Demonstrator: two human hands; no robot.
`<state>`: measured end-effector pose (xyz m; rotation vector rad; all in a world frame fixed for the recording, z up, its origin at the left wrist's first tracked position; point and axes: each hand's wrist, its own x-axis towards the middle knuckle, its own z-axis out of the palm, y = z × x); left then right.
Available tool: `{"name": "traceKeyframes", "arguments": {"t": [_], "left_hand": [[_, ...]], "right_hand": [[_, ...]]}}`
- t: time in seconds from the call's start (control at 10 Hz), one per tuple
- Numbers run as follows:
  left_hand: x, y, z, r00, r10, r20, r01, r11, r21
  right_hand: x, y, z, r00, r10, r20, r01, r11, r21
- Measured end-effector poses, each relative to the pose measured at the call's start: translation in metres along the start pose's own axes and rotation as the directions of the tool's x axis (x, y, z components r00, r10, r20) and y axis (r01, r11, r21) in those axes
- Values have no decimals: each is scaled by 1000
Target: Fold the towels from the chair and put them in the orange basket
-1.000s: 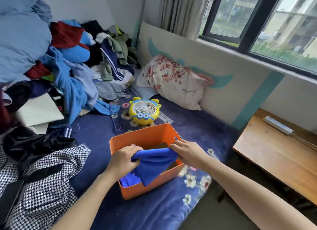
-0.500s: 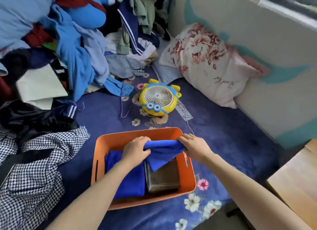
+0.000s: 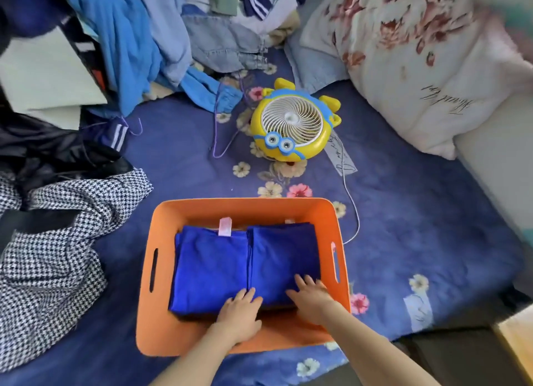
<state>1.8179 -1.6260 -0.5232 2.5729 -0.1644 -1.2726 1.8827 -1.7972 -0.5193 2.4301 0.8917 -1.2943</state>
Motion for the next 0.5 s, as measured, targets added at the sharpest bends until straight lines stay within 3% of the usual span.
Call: {"name": "traceKeyframes", "arguments": {"t": [0.3, 0.5], "left_hand": [[-4, -11, -4, 1000, -8, 18, 8, 1000, -21], [-27, -25, -9, 993, -117, -1, 117, 989, -96]], "right_hand": [[11, -4, -3, 996, 34, 80, -39, 997, 64], [-3, -8, -11, 992, 38, 117, -52, 992, 117]]}}
